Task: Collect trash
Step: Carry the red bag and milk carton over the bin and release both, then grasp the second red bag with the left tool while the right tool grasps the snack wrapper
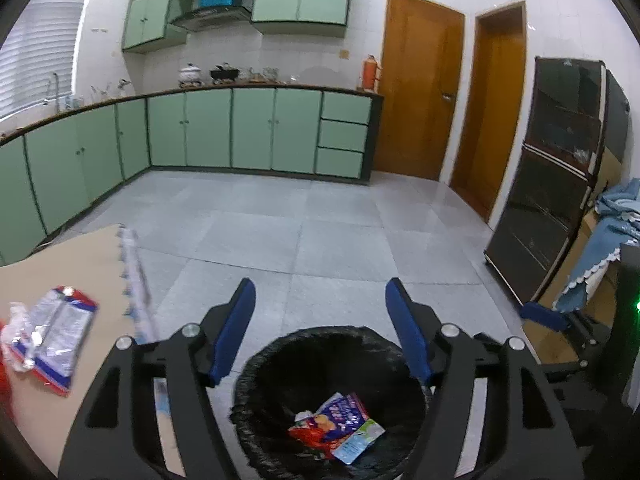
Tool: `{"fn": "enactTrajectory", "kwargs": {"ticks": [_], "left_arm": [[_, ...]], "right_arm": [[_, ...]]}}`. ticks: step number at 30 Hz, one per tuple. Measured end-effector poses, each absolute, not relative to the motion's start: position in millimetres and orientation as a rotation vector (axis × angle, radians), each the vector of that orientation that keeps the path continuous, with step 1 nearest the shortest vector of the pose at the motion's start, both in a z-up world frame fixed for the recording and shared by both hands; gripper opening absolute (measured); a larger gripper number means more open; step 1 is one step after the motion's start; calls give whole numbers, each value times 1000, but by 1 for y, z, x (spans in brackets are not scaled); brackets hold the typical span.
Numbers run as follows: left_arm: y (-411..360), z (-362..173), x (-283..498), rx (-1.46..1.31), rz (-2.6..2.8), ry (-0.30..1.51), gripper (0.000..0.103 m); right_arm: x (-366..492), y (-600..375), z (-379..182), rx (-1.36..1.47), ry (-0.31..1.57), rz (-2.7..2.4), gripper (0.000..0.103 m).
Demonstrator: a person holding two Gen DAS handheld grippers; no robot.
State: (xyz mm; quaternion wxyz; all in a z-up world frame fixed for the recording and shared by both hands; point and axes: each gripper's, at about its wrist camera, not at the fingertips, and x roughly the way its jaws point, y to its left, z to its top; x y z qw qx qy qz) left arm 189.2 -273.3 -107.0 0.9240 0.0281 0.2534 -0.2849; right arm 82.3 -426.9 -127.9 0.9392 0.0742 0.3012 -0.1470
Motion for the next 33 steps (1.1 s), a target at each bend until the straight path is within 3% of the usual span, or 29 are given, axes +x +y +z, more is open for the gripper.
{"fn": "enactTrajectory", "kwargs": {"ticks": [5, 13, 22, 33], "left_arm": [[-221, -92, 174, 44, -477, 469, 70], [-105, -85, 159, 74, -225, 419, 73], [20, -105, 178, -9, 73, 534, 73], [57, -139, 205, -73, 87, 689, 68]], "right_arm": [[78, -396, -106, 158, 538, -277, 97], [101, -306, -76, 123, 466, -124, 97], [138, -199, -82, 44, 471, 48, 97], [168, -144, -94, 9, 487, 104, 97]]}}
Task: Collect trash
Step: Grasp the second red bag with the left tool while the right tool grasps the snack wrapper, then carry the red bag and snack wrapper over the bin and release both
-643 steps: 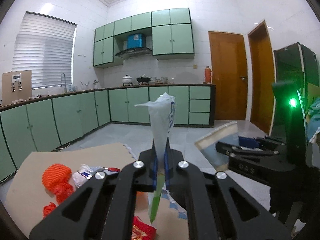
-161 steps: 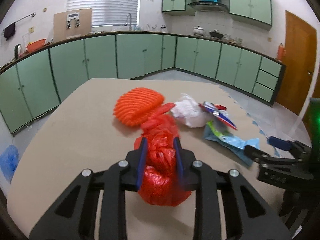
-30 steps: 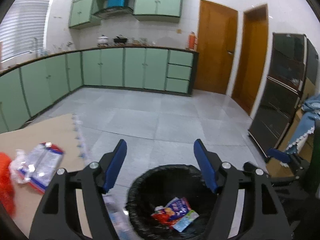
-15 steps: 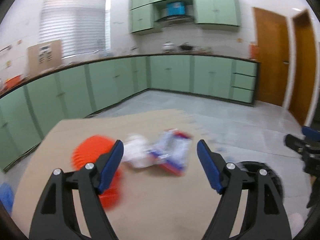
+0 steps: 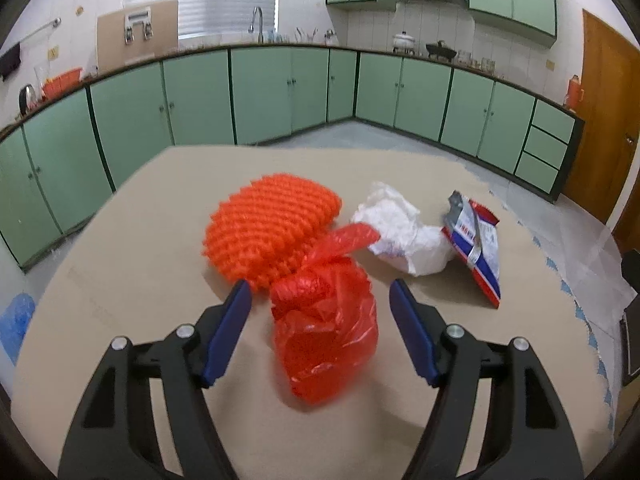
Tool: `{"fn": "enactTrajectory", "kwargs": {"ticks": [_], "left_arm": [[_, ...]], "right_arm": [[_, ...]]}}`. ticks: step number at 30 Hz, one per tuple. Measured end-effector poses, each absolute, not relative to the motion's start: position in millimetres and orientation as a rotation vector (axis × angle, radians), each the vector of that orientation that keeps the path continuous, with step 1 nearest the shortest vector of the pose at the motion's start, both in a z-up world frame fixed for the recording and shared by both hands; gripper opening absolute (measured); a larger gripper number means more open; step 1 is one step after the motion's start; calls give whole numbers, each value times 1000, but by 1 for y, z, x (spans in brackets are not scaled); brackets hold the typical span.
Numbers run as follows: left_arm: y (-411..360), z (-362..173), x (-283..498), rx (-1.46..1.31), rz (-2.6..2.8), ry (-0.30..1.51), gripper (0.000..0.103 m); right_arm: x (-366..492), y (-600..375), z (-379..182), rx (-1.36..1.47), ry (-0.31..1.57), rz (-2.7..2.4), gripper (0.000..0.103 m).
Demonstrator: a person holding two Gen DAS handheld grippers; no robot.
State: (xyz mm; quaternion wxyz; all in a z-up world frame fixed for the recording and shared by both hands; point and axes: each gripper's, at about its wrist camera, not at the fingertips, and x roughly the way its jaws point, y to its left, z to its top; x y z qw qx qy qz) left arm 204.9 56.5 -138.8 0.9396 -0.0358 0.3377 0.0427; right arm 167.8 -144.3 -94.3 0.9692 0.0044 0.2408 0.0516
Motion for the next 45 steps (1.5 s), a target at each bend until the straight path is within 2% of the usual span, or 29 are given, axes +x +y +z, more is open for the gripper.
{"fn": "enactTrajectory", "kwargs": {"ticks": [3, 6, 7, 10, 21, 34, 37, 38, 39, 41, 45], "left_arm": [[57, -146, 209, -90, 77, 717, 61], [56, -152, 212, -93, 62, 739, 48], [56, -152, 213, -97, 54, 743, 38], [58, -151, 212, -120, 42, 735, 32], [57, -121, 192, -37, 91, 607, 30], [78, -135, 208, -44, 137, 651, 30], [78, -140, 208, -38, 135, 662, 30], [78, -140, 208, -38, 135, 663, 30], [78, -140, 208, -39, 135, 664, 30], [80, -140, 208, -44, 134, 665, 30], [81, -142, 207, -46, 135, 665, 30]], "right_arm": [[173, -141, -97, 2, 497, 107, 97], [178, -137, -100, -8, 503, 109, 97], [179, -137, -101, -8, 505, 110, 97], [184, -134, -103, -11, 513, 114, 97], [218, -91, -120, -52, 574, 167, 94], [266, -48, -142, -102, 703, 149, 85], [279, -48, -151, -99, 772, 153, 77], [281, -48, -153, -93, 787, 158, 72], [285, -50, -156, -80, 809, 167, 62], [287, -55, -157, -49, 823, 182, 51], [282, -61, -153, -22, 797, 215, 37]]}}
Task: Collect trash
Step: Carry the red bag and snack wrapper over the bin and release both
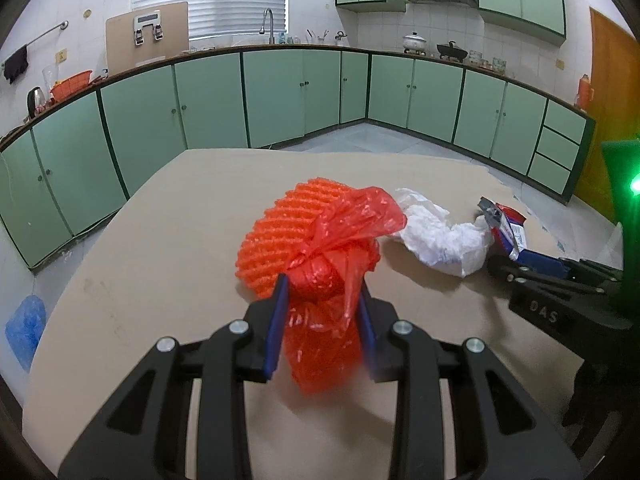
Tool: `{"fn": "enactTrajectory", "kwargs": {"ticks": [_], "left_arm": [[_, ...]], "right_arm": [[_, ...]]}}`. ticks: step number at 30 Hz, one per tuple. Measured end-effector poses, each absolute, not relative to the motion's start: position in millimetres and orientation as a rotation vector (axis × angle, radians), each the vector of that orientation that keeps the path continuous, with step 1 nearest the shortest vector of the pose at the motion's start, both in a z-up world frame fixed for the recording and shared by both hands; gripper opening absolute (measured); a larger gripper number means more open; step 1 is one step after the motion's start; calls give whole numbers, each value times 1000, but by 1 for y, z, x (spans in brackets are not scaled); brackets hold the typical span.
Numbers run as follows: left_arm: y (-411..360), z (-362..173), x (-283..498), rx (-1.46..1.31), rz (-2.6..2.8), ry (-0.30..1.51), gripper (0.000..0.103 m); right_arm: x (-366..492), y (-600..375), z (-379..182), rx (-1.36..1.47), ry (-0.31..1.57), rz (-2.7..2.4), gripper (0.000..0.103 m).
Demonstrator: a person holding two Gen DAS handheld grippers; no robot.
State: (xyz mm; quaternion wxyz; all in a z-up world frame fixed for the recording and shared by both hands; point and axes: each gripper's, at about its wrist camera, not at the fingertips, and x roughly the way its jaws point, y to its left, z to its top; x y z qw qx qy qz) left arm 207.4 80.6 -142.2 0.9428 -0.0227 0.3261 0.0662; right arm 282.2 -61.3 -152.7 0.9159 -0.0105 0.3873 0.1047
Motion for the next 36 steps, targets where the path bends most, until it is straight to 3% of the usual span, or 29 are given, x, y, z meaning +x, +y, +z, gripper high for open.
{"fn": "enactTrajectory", "kwargs": {"ticks": [10, 36], "left_arm": [[80, -140, 202, -55, 128, 652, 30], [13, -94, 163, -37, -48, 561, 30]], "right_arm": [[247, -81, -138, 15, 715, 246, 5], [163, -155, -79, 98, 599, 202, 4]]}}
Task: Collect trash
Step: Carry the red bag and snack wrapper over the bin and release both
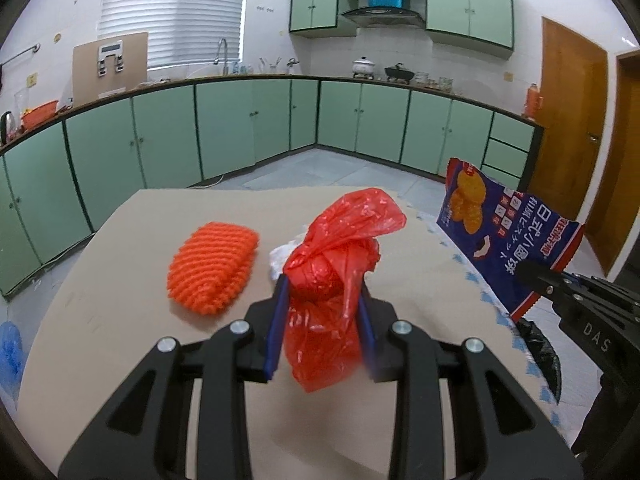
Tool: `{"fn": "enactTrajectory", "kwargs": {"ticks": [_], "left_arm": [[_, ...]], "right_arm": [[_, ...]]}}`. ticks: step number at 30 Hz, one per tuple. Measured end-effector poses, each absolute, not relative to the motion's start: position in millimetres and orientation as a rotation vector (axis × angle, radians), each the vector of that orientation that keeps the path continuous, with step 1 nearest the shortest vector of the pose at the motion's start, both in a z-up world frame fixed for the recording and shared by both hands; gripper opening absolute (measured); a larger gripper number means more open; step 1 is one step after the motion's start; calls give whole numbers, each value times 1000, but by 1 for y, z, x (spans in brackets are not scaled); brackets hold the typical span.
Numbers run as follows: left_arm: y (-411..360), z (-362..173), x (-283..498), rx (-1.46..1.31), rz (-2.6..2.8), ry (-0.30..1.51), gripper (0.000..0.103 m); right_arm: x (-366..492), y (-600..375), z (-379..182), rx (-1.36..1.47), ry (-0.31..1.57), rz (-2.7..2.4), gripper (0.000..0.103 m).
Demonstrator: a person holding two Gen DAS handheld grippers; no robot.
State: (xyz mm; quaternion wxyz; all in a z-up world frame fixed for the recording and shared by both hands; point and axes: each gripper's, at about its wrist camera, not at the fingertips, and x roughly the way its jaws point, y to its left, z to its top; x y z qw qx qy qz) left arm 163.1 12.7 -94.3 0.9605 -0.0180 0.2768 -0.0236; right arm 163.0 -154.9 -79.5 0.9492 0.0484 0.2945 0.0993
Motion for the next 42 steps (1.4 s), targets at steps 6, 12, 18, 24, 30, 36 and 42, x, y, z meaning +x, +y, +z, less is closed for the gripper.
{"fn": "enactTrajectory", "kwargs": {"ticks": [6, 12, 18, 24, 30, 36, 42], "left_arm": [[-5, -85, 157, -28, -97, 541, 30], [-23, -76, 150, -12, -135, 522, 30], [-34, -72, 148, 3, -169, 509, 30], [-50, -71, 145, 18, -212, 504, 30], [-76, -71, 144, 32, -275, 503, 30], [-106, -77, 146, 43, -350, 516, 30], [-146, -85, 152, 51, -436, 535, 30]], "right_arm": [[148, -171, -68, 119, 583, 186, 4], [135, -183, -58, 124, 561, 171, 4], [125, -194, -52, 130, 545, 152, 4], [116, -208, -49, 135, 536, 122, 4], [106, -232, -48, 147, 528, 75, 4], [94, -263, -47, 151, 523, 16, 4], [82, -302, -54, 167, 535, -60, 4]]}}
